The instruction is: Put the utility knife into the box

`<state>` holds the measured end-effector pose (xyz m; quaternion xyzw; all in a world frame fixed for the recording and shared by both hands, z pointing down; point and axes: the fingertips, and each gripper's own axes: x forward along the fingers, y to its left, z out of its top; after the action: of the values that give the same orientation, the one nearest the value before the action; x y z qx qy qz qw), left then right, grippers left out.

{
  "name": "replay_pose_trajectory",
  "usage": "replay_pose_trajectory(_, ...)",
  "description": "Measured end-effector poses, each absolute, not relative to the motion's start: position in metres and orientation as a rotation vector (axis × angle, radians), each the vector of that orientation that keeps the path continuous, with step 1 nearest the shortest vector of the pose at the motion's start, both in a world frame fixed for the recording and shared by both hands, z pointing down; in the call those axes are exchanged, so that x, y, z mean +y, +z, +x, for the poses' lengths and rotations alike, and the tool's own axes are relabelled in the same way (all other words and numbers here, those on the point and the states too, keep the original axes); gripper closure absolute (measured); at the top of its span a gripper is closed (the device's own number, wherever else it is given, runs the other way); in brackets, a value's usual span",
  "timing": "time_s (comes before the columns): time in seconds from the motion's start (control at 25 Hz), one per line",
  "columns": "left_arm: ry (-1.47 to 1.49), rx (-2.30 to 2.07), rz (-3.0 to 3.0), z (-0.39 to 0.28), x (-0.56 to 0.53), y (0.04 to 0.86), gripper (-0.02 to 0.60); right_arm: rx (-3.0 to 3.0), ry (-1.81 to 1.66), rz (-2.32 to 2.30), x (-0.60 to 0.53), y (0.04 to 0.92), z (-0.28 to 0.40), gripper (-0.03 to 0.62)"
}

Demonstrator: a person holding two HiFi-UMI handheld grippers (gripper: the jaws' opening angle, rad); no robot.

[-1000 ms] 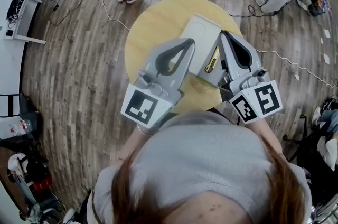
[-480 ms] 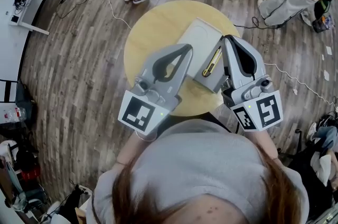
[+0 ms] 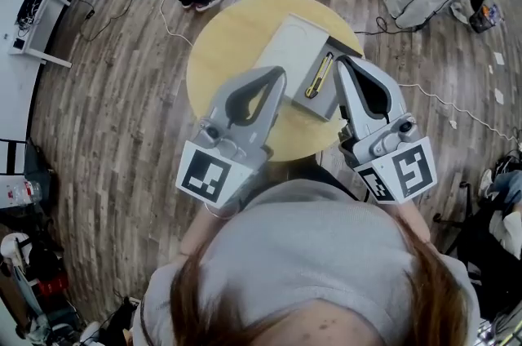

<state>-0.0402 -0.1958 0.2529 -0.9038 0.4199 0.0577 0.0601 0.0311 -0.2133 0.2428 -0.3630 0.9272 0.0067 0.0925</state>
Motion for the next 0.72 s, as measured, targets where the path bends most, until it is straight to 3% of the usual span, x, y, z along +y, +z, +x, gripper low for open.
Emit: replay_pose_trajectory(0.72,0.166,1.246,-2.753,-0.051,-0.002,0.241,0.580,2.787,-0.041,-1.074,-0.018,0.245,0.011,0.591)
